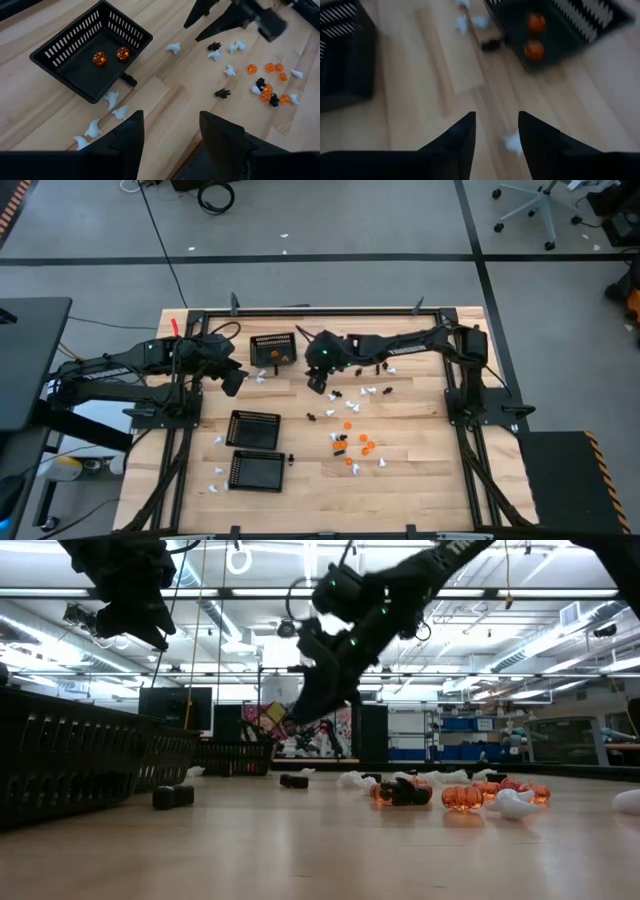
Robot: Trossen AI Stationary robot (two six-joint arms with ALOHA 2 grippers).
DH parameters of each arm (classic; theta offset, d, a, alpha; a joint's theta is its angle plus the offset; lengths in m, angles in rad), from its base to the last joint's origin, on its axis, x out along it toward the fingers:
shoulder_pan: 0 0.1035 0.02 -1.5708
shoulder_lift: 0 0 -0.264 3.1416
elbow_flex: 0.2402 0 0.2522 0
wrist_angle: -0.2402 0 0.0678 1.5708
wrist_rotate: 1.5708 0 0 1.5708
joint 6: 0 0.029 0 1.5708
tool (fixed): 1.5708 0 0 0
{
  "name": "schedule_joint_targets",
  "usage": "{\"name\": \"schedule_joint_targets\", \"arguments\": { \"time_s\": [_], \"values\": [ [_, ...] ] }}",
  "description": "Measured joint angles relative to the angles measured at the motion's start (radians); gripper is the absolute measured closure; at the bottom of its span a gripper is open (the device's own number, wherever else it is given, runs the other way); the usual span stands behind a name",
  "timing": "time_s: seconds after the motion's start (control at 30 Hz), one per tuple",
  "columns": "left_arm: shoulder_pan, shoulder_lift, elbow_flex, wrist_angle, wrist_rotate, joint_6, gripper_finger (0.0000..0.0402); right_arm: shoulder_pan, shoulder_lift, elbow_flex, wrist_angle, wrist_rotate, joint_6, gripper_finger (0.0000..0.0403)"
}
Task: Sort Halloween decoration
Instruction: Put the white toy into the middle black bin
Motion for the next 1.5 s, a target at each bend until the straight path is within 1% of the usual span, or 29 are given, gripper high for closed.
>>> {"name": "schedule_joint_targets", "arguments": {
  "time_s": [0.13, 0.37, 0.43, 0.53, 0.63, 0.8, 0.9, 1.1, 1.5],
  "values": [
    [0.000, 0.000, 0.000, 0.000, 0.000, 0.000, 0.0202, -0.001, 0.016, -0.030, 0.032, -0.001, 0.006, 0.0220],
    [0.000, 0.000, 0.000, 0.001, -0.002, 0.003, 0.0202, -0.015, 0.072, -0.031, 0.037, 0.011, 0.000, 0.0149],
    [0.000, 0.000, 0.000, 0.000, -0.002, 0.004, 0.0203, -0.016, 0.092, -0.031, 0.031, 0.023, -0.022, 0.0140],
    [0.000, 0.000, 0.001, -0.002, -0.003, 0.004, 0.0202, -0.012, 0.113, -0.023, 0.042, 0.065, -0.058, 0.0137],
    [-0.001, 0.000, 0.001, -0.004, -0.003, 0.003, 0.0202, -0.011, 0.130, -0.024, 0.058, 0.088, -0.077, 0.0142],
    [-0.001, 0.000, 0.001, -0.005, -0.003, 0.004, 0.0203, -0.011, 0.154, -0.024, 0.086, 0.078, -0.088, 0.0153],
    [-0.001, 0.000, 0.001, -0.006, -0.003, 0.007, 0.0203, -0.007, 0.164, -0.023, 0.102, 0.076, -0.125, 0.0159],
    [-0.001, 0.000, 0.001, -0.008, -0.002, 0.007, 0.0203, 0.006, 0.176, -0.020, 0.084, 0.069, -0.132, 0.0178],
    [-0.001, 0.000, 0.001, -0.009, 0.000, 0.008, 0.0203, 0.022, 0.180, -0.020, 0.070, 0.061, -0.148, 0.0271]
  ]
}}
